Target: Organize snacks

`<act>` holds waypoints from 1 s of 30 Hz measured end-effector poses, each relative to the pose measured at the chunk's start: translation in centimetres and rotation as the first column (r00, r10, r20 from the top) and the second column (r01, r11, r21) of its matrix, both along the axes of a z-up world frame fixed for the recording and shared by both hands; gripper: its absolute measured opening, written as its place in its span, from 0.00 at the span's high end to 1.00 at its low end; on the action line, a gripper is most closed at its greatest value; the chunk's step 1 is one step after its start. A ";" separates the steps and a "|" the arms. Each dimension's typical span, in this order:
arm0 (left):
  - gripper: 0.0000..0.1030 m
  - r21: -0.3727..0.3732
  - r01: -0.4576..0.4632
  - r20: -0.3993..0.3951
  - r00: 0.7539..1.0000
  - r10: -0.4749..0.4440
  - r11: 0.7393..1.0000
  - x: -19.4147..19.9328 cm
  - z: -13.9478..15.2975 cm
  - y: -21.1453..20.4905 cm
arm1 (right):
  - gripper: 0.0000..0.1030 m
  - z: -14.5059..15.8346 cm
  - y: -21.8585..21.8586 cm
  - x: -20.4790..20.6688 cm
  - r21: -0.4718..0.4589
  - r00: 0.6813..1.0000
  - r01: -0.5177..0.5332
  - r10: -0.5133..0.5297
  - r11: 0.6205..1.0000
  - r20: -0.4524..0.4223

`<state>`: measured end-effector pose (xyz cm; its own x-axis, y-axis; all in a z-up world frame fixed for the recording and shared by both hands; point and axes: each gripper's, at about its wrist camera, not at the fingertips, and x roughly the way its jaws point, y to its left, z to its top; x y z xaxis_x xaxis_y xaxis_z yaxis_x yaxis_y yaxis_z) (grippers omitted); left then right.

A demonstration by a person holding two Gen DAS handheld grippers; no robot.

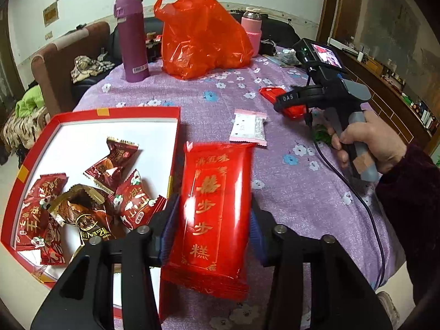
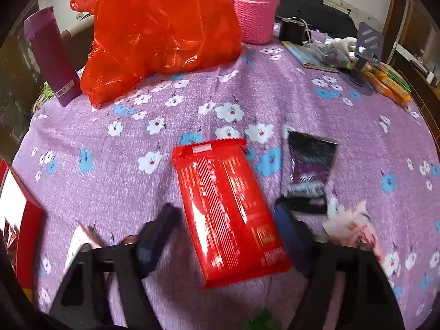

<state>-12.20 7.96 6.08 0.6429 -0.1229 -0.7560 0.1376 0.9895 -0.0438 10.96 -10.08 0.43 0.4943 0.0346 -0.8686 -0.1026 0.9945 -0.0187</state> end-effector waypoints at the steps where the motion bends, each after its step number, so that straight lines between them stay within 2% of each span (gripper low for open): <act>1: 0.71 0.001 0.004 0.003 1.000 -0.004 1.000 -0.2 0.1 -0.2 | 0.53 0.2 -0.2 -0.4 0.002 1.000 -0.004 0.004 1.000 -0.012; 5: 0.71 0.005 0.025 0.012 1.000 -0.025 1.000 -0.7 0.3 -1.3 | 0.53 0.8 -0.1 -2.7 -0.007 0.999 -0.029 0.028 1.000 -0.039; 12: 0.71 0.030 0.039 -0.025 0.999 -0.038 0.999 -1.4 -0.3 -1.6 | 0.54 1.4 -2.1 -8.4 0.122 0.993 -0.047 0.059 0.991 -0.100; 14: 0.71 0.045 0.029 -0.055 0.998 -0.027 0.999 -1.6 -0.8 -1.2 | 0.54 1.9 -3.4 -11.0 0.162 0.994 -0.052 0.067 0.985 -0.089; 15: 0.70 0.043 0.031 -0.062 0.998 -0.028 0.999 -1.8 -0.9 -1.0 | 0.54 2.4 -4.0 -12.4 0.152 0.995 -0.059 0.071 0.987 -0.070; 17: 0.63 0.031 0.046 -0.085 0.995 -0.043 0.998 -2.1 -1.1 -0.6 | 0.54 3.3 -5.2 -15.2 0.123 0.997 -0.062 0.067 0.990 -0.032; 18: 0.56 0.027 0.044 -0.095 0.995 -0.042 0.999 -2.1 -1.2 -0.5 | 0.54 3.6 -6.0 -16.4 0.119 0.998 -0.061 0.063 0.991 -0.018; 22: 0.48 0.011 0.039 -0.121 0.992 -0.038 0.999 -1.9 -1.3 -0.6 | 0.54 4.7 -10.7 -20.5 0.147 0.999 0.015 -0.019 0.989 0.026; 25: 0.43 0.044 0.053 -0.138 0.989 -0.047 0.998 -1.0 -1.6 -1.7 | 0.54 4.9 -14.1 -21.9 0.131 0.993 0.098 -0.106 0.987 0.057; 28: 0.40 0.058 0.090 -0.172 0.982 -0.079 0.994 -0.3 -2.4 -2.9 | 0.54 4.3 -18.2 -22.6 0.155 0.976 0.206 -0.215 0.966 0.041; 30: 0.40 0.087 0.082 -0.197 0.978 -0.064 0.993 0.3 -3.1 -3.6 | 0.54 3.4 -19.9 -22.6 0.101 0.964 0.260 -0.264 0.960 0.028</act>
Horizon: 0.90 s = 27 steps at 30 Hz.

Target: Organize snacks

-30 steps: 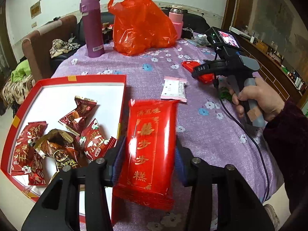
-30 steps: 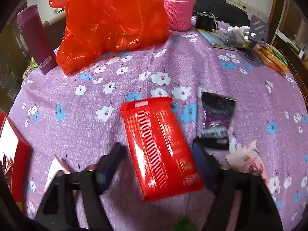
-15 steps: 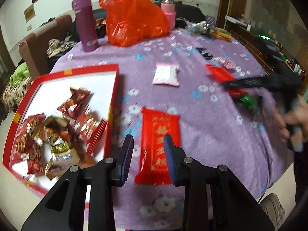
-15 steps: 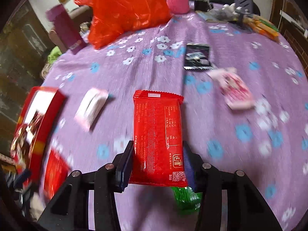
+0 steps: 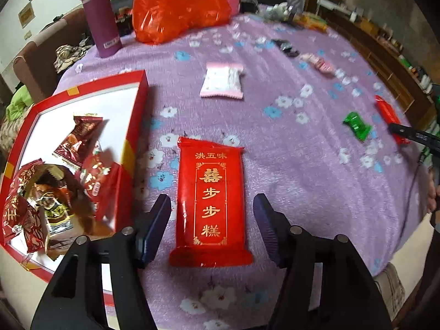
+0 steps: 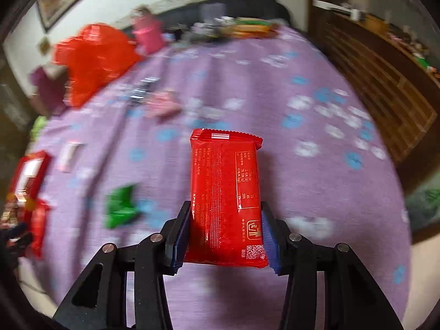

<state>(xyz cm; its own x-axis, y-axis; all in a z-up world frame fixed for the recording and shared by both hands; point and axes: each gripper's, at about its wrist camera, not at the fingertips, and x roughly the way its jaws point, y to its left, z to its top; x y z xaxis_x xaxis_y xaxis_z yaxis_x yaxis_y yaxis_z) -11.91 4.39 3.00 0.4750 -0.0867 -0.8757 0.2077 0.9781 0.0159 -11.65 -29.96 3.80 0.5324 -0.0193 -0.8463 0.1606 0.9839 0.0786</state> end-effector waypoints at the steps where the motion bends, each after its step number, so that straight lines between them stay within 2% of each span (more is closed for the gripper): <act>1: 0.40 0.013 0.004 -0.015 1.000 -0.004 1.000 0.4 -0.5 -0.3 | 0.54 -0.6 -0.7 0.0 0.013 1.000 0.014 -0.013 1.000 -0.015; 3: 0.40 0.037 -0.015 -0.045 0.999 0.017 0.999 0.8 -1.3 -0.4 | 0.54 -1.2 -1.0 -0.2 0.041 1.000 0.015 -0.014 0.999 -0.023; 5: 0.36 0.022 -0.024 -0.044 0.999 0.025 0.999 1.0 -1.6 -0.2 | 0.53 -1.3 -0.8 -0.2 0.029 1.000 0.008 -0.008 1.000 -0.019; 7: 0.30 0.024 -0.040 -0.045 0.998 0.041 0.999 1.1 -1.7 0.0 | 0.49 -1.4 -0.8 0.1 0.033 1.000 0.003 -0.003 0.999 -0.020; 12: 0.28 0.016 -0.054 -0.020 0.998 0.054 0.998 1.1 -1.9 -0.4 | 0.44 -1.6 -0.5 0.3 0.025 1.000 -0.004 0.004 1.000 0.012; 14: 0.30 0.013 -0.058 -0.013 0.998 0.058 0.998 1.2 -1.8 -0.5 | 0.43 -1.8 -0.4 0.2 0.020 1.000 -0.003 0.002 1.000 0.025; 15: 0.37 0.013 -0.054 -0.004 0.999 0.055 0.998 1.2 -1.7 -0.7 | 0.43 -1.9 -0.3 0.2 0.016 1.000 -0.001 0.000 1.000 0.030; 16: 0.51 -0.001 -0.045 0.008 0.999 0.045 0.999 1.1 -1.6 -0.8 | 0.42 -2.0 -0.2 0.2 0.012 0.999 0.002 -0.002 1.000 0.035; 21: 0.53 -0.014 -0.061 0.031 0.998 0.061 0.998 0.6 -1.6 -0.7 | 0.42 -2.0 -0.2 0.2 0.013 0.999 0.008 -0.009 1.000 0.042; 24: 0.53 -0.040 -0.063 0.028 0.998 0.065 0.997 0.3 -1.4 -0.4 | 0.52 -1.9 -0.2 0.2 0.012 0.999 0.019 -0.020 1.000 0.032; 27: 0.53 -0.052 -0.062 0.033 0.997 0.064 0.997 -0.2 -1.1 -0.4 | 0.54 -1.6 -0.3 0.1 0.039 0.999 0.021 -0.022 0.999 0.031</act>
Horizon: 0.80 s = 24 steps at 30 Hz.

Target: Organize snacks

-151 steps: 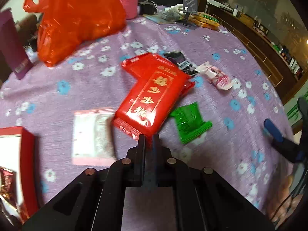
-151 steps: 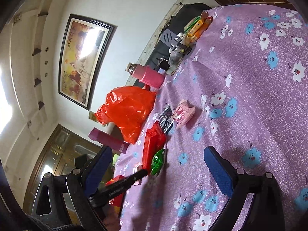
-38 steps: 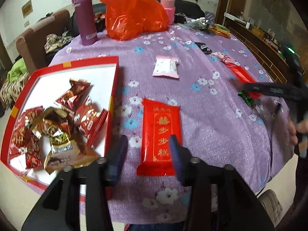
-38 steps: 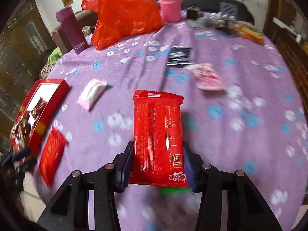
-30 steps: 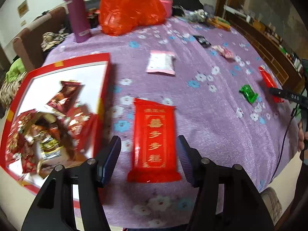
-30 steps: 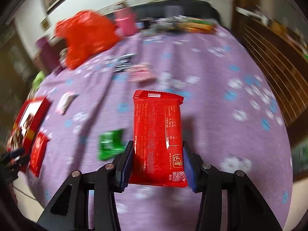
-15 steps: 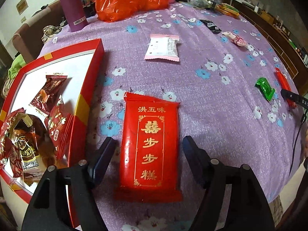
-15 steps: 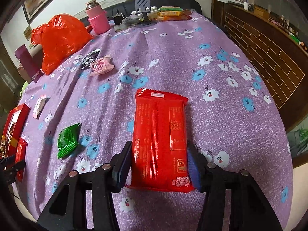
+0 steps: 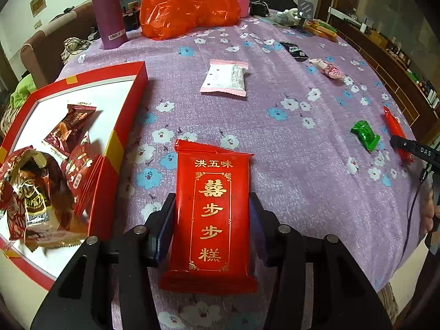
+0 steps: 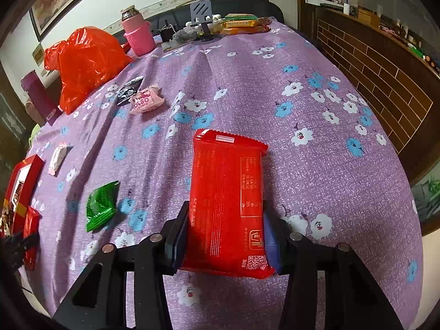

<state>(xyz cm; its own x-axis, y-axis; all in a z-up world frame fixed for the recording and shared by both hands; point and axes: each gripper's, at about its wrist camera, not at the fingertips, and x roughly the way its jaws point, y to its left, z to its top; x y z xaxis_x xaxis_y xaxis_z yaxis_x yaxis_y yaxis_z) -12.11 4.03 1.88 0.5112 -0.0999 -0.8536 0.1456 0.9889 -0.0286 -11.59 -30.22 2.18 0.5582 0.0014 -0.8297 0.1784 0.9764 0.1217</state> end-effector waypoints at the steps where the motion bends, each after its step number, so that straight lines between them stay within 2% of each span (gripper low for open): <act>1: 0.53 -0.006 0.002 0.006 1.000 -0.002 1.000 -0.2 0.2 0.0 | 0.54 0.1 0.1 0.0 0.002 1.000 0.001 -0.001 1.000 -0.001; 3: 0.53 -0.016 0.006 0.024 1.000 -0.005 1.000 -0.6 0.9 0.1 | 0.54 0.4 -0.2 -0.2 0.073 1.000 -0.005 0.005 0.997 0.006; 5: 0.53 -0.014 0.007 0.044 0.999 -0.006 1.000 -1.0 1.5 0.2 | 0.54 0.8 -0.5 -0.4 0.221 0.999 -0.030 0.026 0.975 0.020; 7: 0.53 -0.005 -0.001 0.069 0.998 0.002 1.000 -1.4 2.2 0.4 | 0.54 1.2 0.0 -0.4 0.283 0.998 -0.054 0.047 0.958 0.032; 9: 0.53 -0.001 -0.017 0.103 0.995 0.017 1.000 -1.7 3.2 1.0 | 0.54 1.6 1.0 -0.3 0.359 0.996 -0.086 0.076 0.929 0.043; 10: 0.53 0.001 -0.025 0.115 0.993 0.024 1.000 -1.8 3.5 1.3 | 0.54 1.8 1.8 -0.1 0.413 0.993 -0.114 0.103 0.903 0.050; 12: 0.53 0.012 -0.055 0.154 0.987 0.053 0.998 -1.9 4.4 2.4 | 0.54 2.1 3.4 0.3 0.462 0.988 -0.156 0.144 0.873 0.061; 15: 0.53 0.044 -0.119 0.207 0.972 0.108 0.992 -1.9 5.4 4.5 | 0.54 3.0 7.4 1.6 0.481 0.971 -0.234 0.223 0.845 0.082; 18: 0.53 0.058 -0.183 0.227 0.960 0.166 0.981 -1.7 5.7 7.0 | 0.54 3.5 12.4 2.6 0.481 0.946 -0.317 0.310 0.817 0.097; 24: 0.53 0.089 -0.309 0.251 0.927 0.279 0.947 -1.2 5.2 11.7 | 0.55 3.8 23.4 4.3 0.468 0.875 -0.464 0.470 0.752 0.113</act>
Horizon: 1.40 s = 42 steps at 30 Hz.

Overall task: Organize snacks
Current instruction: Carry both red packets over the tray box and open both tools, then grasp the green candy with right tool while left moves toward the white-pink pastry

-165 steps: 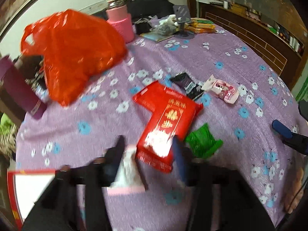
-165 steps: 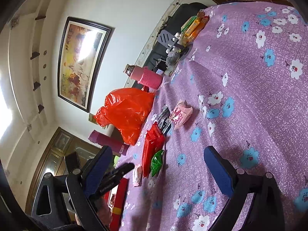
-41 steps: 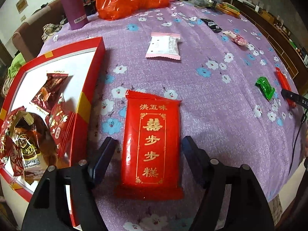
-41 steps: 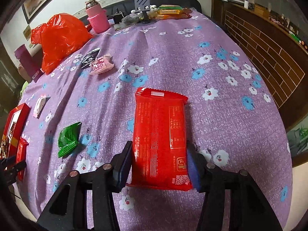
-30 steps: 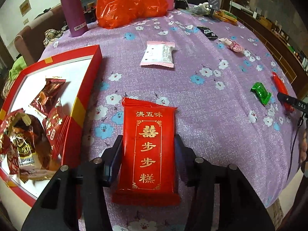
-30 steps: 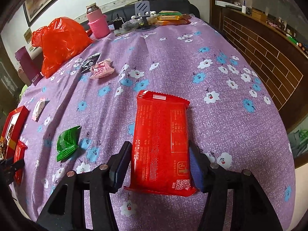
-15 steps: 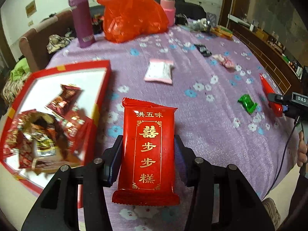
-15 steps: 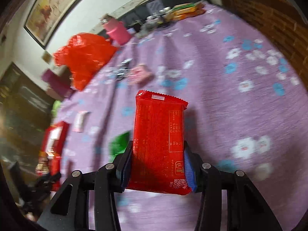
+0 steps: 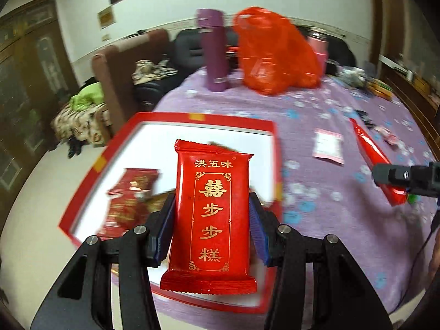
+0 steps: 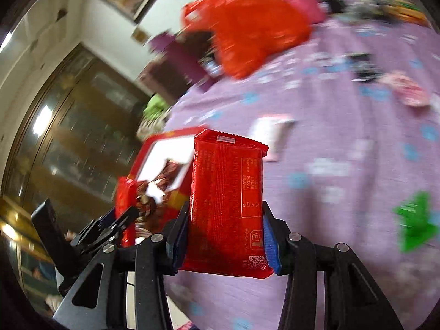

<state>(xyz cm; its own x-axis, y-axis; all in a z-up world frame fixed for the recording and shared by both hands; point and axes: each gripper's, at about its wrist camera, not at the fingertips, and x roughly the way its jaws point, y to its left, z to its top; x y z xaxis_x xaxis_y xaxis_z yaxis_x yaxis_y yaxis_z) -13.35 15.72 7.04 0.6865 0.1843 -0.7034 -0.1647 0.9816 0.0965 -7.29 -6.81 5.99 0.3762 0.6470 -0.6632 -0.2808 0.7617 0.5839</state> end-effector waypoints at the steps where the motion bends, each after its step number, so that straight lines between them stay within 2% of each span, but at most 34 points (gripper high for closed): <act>1: 0.53 0.004 -0.017 0.003 1.000 0.017 1.000 0.1 -0.2 0.6 | 0.55 0.0 1.2 0.0 -0.005 1.000 -0.018 0.018 1.000 0.005; 9: 0.53 0.044 -0.107 0.014 0.994 0.107 0.993 1.1 -1.7 4.2 | 0.55 0.2 11.4 0.4 -0.056 0.988 -0.142 0.145 0.988 0.060; 17: 0.53 0.049 -0.153 0.008 0.988 0.153 0.987 1.5 -2.6 6.3 | 0.55 -0.8 16.1 0.7 -0.080 0.980 -0.185 0.190 0.979 0.051; 22: 0.53 0.065 -0.179 0.002 0.984 0.179 0.982 1.9 -3.1 6.9 | 0.52 -1.7 17.5 1.0 -0.099 0.978 -0.199 0.203 0.975 0.038; 25: 0.51 0.085 -0.201 0.002 0.979 0.202 0.976 2.0 -3.2 7.1 | 0.50 -1.6 18.0 0.9 -0.126 0.977 -0.194 0.202 0.973 0.059; 29: 0.44 0.116 -0.225 0.019 0.974 0.224 0.967 1.8 -2.8 6.9 | 0.48 -0.7 17.4 0.5 -0.113 0.975 -0.186 0.197 0.976 0.102; 31: 0.33 0.122 -0.244 0.029 0.970 0.242 0.962 1.4 -2.4 6.9 | 0.46 0.1 16.5 0.3 -0.092 0.973 -0.175 0.187 0.980 0.137; 34: 0.29 0.121 -0.250 0.061 0.968 0.244 0.961 0.8 -1.4 6.4 | 0.45 1.2 14.7 0.0 -0.072 0.970 -0.146 0.157 0.987 0.185; 37: 0.21 0.120 -0.248 0.096 0.967 0.238 0.961 -0.2 -0.1 5.6 | 0.44 2.2 11.6 -0.7 -0.076 0.964 -0.101 0.117 0.992 0.238; 42: 0.19 0.133 -0.143 0.151 0.981 0.122 0.981 -1.9 1.6 1.7 | 0.39 3.0 3.1 -1.9 -0.075 0.952 0.045 -0.020 0.996 0.304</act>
